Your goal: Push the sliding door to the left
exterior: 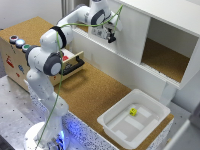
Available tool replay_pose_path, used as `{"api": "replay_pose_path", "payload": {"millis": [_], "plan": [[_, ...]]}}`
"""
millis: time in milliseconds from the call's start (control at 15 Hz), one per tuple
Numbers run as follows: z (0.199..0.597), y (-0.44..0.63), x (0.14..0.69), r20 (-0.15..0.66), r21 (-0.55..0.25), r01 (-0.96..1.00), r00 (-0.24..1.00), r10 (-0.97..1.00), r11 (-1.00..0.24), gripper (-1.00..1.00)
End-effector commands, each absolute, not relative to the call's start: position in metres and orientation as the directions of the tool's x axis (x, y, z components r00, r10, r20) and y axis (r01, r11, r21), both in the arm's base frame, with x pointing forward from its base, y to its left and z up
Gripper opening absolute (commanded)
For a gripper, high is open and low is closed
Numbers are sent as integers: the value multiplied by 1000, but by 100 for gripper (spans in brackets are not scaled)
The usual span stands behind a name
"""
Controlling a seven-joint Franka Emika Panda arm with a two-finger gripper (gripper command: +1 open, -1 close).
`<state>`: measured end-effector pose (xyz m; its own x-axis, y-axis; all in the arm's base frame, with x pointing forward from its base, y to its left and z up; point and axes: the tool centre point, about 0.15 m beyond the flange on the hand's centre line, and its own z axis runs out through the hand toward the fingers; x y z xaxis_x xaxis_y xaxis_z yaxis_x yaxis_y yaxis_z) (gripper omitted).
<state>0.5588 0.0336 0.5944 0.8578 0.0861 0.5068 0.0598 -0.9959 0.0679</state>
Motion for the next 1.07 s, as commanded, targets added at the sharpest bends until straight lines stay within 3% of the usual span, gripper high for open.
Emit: {"api": "replay_pose_path", "payload": {"millis": [0,667,1000], "plan": [[593,86,626,497,144,-70,868,11,-987,-100],[581,177,628,444,136,21,893,79,-991,-100],[585,208,619,457,139,39,884,99,-990,-100]]}}
